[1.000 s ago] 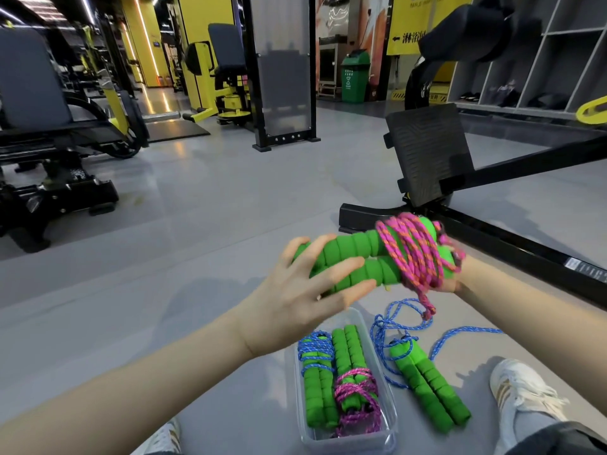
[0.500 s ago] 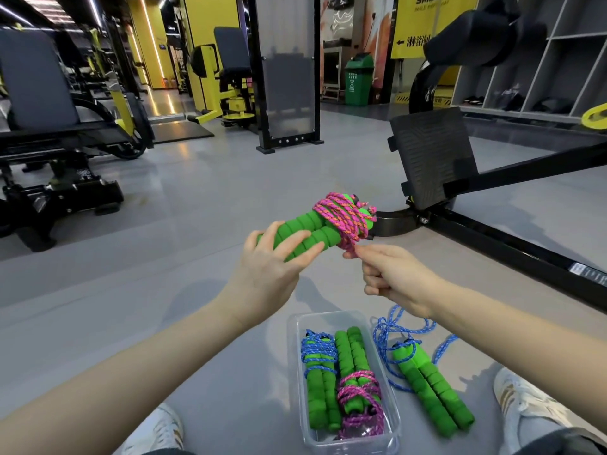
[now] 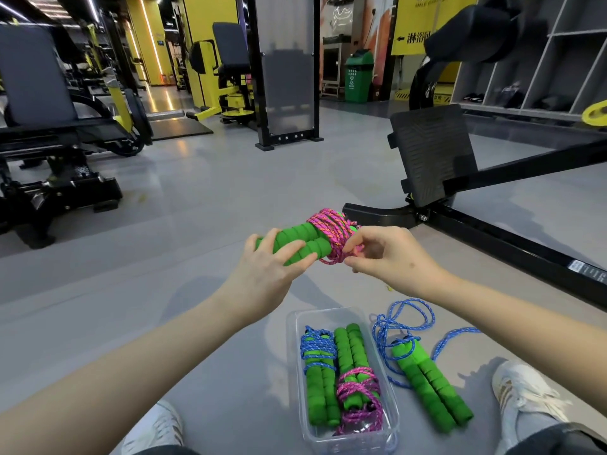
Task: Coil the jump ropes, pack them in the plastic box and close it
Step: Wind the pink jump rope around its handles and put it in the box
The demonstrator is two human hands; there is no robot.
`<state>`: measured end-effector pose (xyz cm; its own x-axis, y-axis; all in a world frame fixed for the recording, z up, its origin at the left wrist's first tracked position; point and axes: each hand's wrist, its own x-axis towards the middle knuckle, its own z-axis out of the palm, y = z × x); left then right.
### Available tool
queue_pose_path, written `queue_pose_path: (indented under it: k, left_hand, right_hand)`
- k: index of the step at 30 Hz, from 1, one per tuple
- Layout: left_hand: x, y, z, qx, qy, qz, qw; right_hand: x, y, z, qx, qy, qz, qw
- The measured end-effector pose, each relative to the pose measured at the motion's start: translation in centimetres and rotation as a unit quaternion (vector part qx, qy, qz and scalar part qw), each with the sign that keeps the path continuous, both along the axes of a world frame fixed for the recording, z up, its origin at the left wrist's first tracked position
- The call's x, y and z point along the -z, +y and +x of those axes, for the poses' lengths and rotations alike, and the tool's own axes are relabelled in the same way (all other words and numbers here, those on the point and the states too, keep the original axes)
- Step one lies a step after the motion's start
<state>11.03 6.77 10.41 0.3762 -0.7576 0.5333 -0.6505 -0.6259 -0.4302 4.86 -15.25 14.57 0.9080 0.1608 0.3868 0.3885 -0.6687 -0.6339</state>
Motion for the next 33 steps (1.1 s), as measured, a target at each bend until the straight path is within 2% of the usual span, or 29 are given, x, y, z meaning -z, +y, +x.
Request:
queue_pose_path:
  k: [2, 5, 8, 13, 18, 22, 25, 28, 31, 33]
  left_hand:
    - [-0.3, -0.6, -0.4, 0.006, 0.000, 0.015, 1.000]
    - [-0.6, -1.6, -1.4, 0.019, -0.004, 0.042, 0.999]
    - [-0.4, -2.3, -2.3, 0.039, -0.014, 0.039, 0.998]
    - [0.5, -3.3, -3.1, 0.056, -0.025, 0.031, 0.998]
    - [1.5, -2.9, -2.5, 0.077, -0.079, -0.002, 0.994]
    - [1.5, -3.1, -2.5, 0.090, -0.113, -0.024, 0.989]
    - [1.2, -3.4, -2.2, 0.085, -0.131, -0.036, 0.987]
    - [1.3, -3.3, -1.9, 0.084, -0.145, -0.033, 0.985]
    - [1.5, -3.1, -1.8, 0.085, -0.152, -0.030, 0.984]
    - [1.6, -3.0, -2.1, 0.085, -0.155, -0.029, 0.984]
  right_hand:
    - [-0.2, -0.2, 0.2, -0.012, -0.015, -0.028, 0.999]
    - [-0.5, -0.8, 0.7, -0.037, -0.109, -0.098, 0.989]
    - [-0.2, -1.0, 0.8, -0.047, -0.157, -0.151, 0.975]
    - [0.8, -1.1, 1.2, -0.007, -0.164, -0.120, 0.979]
    - [0.7, -1.3, 1.2, -0.012, -0.162, -0.087, 0.983]
    - [0.9, -1.6, 1.3, 0.015, -0.184, -0.096, 0.978]
    - [1.0, -1.6, 1.6, 0.074, -0.153, -0.071, 0.983]
    - [0.8, -1.5, 1.9, 0.127, -0.081, -0.013, 0.988]
    - [0.6, -1.4, 1.9, 0.125, -0.001, 0.018, 0.992]
    - [0.7, -1.2, 1.8, 0.121, 0.019, 0.014, 0.992]
